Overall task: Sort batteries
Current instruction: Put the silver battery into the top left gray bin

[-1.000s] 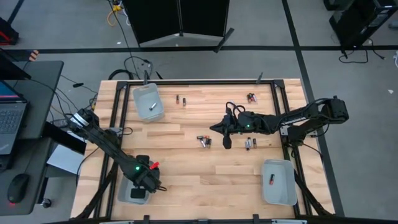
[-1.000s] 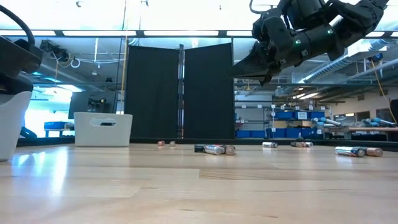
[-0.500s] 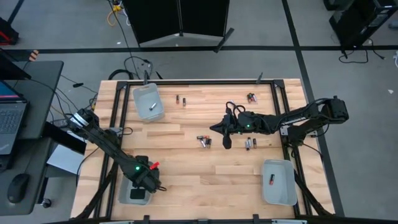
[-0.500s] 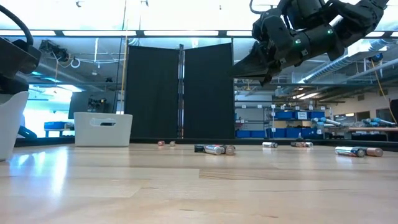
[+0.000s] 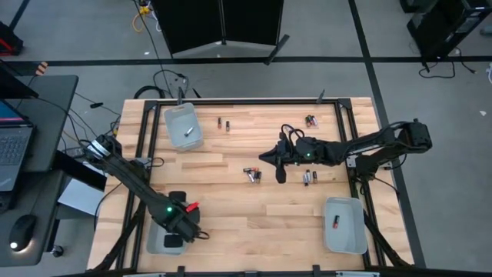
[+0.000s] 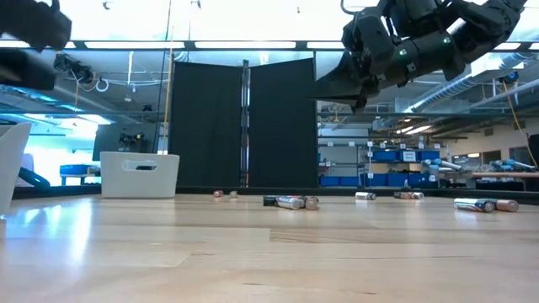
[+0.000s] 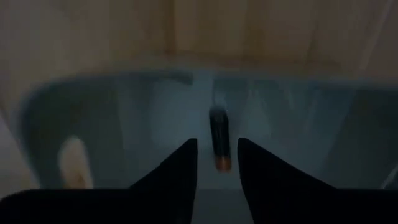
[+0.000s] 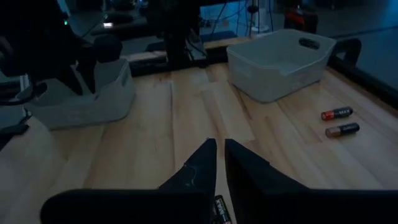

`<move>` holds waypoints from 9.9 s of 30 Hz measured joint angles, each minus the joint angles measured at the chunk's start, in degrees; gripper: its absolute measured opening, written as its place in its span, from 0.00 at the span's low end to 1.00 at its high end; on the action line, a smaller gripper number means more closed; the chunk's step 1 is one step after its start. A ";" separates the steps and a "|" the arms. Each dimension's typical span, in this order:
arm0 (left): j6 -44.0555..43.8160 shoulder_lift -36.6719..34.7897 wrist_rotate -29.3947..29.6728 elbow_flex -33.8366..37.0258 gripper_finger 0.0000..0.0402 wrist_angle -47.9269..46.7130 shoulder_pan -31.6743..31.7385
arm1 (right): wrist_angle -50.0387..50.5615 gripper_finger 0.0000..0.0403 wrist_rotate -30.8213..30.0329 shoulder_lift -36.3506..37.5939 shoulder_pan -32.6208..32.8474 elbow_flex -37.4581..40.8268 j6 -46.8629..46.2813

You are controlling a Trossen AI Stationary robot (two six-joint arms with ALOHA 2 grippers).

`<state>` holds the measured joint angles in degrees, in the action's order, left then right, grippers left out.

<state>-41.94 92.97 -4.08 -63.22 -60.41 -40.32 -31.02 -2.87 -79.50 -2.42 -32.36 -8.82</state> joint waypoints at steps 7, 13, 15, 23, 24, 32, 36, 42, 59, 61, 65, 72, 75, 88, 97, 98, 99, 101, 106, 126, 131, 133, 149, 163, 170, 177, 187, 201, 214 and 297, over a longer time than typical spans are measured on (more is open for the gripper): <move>-3.90 -6.55 14.65 -0.28 0.03 5.96 -1.00 | 7.89 0.13 -3.83 6.28 -0.09 -0.07 -3.20; -2.45 -12.35 24.33 2.03 0.02 18.08 -0.57 | 19.89 0.13 -10.26 10.10 -0.83 -0.07 -7.11; -0.18 -13.46 25.64 3.85 0.01 23.21 0.27 | 23.32 0.14 -12.33 10.42 -1.42 -0.07 -9.65; 8.77 -15.19 25.04 15.21 0.01 47.90 5.57 | 32.99 0.19 -14.47 10.18 -5.43 -0.07 -16.72; 10.37 -15.40 24.48 16.76 0.01 52.10 6.77 | 33.19 0.20 -14.46 10.18 -5.88 -0.07 -16.72; 24.51 -15.78 16.55 27.47 0.00 81.61 19.11 | 35.63 0.31 -14.45 10.18 -9.71 -0.07 -16.57; 29.14 -15.79 8.40 29.90 0.00 90.39 26.04 | 39.44 0.35 -14.13 10.16 -12.56 -0.07 -15.37; 35.52 -15.83 -2.02 30.05 0.01 91.03 35.97 | 41.41 0.41 -14.02 8.79 -18.11 -0.07 -15.26; 38.56 -15.83 -17.64 30.05 0.01 89.55 52.18 | 36.76 0.49 -2.35 2.77 -19.73 -0.07 -10.94; 38.56 -15.78 -17.64 30.05 0.01 87.98 52.20 | 35.61 0.49 -0.61 2.77 -17.83 -0.07 -10.57; 37.10 -15.33 -15.80 30.05 0.01 85.37 51.13 | 36.90 0.49 1.49 2.79 -13.73 -0.07 -11.00; 36.84 -15.35 -9.80 30.05 0.01 86.37 48.41 | 58.64 0.52 2.97 3.01 -5.32 -4.76 -10.81; 37.26 -15.35 -9.08 30.03 0.01 86.17 48.03 | 67.56 0.55 3.02 3.01 -1.38 -7.11 -10.20; 37.21 -15.35 -9.01 30.03 0.01 86.18 48.05 | 78.10 0.84 4.52 2.09 8.18 -8.72 -4.81; 37.18 -15.35 -7.76 30.03 0.01 85.65 48.05 | 75.99 0.91 0.23 -3.87 9.68 -8.72 2.75; 37.18 -15.35 -7.76 30.03 0.01 85.53 48.05 | 75.72 0.92 0.05 -4.39 9.77 -8.72 2.90; 37.18 -15.35 -7.76 30.03 0.01 85.55 48.05 | 75.31 0.92 -0.09 -4.93 9.79 -8.72 2.99; 37.18 -15.35 -7.76 30.03 0.01 85.57 48.05 | 75.09 0.92 -0.09 -5.92 9.79 -8.72 2.91; 37.18 -15.35 -7.76 30.03 0.01 85.67 48.05 | 74.79 0.89 0.37 -7.39 9.79 -8.97 3.02; 23.16 -15.35 -6.90 30.03 0.01 87.46 48.18 | 72.34 0.58 -6.69 -6.74 10.95 -13.59 5.46; 15.62 -15.35 -8.55 30.03 0.01 91.04 48.18 | 69.59 0.58 -19.90 -6.74 11.86 -21.04 8.56; 12.86 -15.35 -8.61 30.03 0.01 93.26 48.18 | 66.81 0.58 -25.38 -6.72 12.34 -23.99 11.24; 2.74 -15.36 -5.44 29.97 0.21 103.64 48.05 | 39.87 0.58 -36.37 -6.65 14.84 -31.31 37.03; 2.67 -12.07 -5.68 25.78 0.39 107.32 47.70 | 36.84 0.58 -36.13 -6.65 14.67 -31.32 40.82; 2.85 -6.94 -8.56 21.04 0.39 107.32 47.72 | 36.58 0.58 -36.03 -6.58 14.69 -31.32 41.80; 5.31 -6.30 -8.61 20.59 0.37 107.34 47.70 | 36.51 0.58 -35.98 -6.58 14.67 -31.32 42.05; 10.63 -6.30 -7.81 20.61 0.12 107.63 47.74 | 35.10 0.58 -36.35 -6.58 14.67 -31.30 43.45; 20.19 -12.99 -9.56 20.65 0.12 96.16 49.98 | 34.94 0.79 -39.17 -6.58 14.67 -31.30 39.30; 26.98 -29.82 -2.23 19.71 0.12 56.30 56.49 | 46.32 0.54 -37.07 -6.52 13.78 -31.32 33.44; 39.62 -30.80 8.95 24.47 0.35 57.37 69.25 | 22.46 0.03 -14.82 -6.63 6.58 -9.13 2.05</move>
<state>-2.32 62.17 4.87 -38.75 -3.03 28.93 -8.57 -17.70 -86.13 4.16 -41.49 -6.77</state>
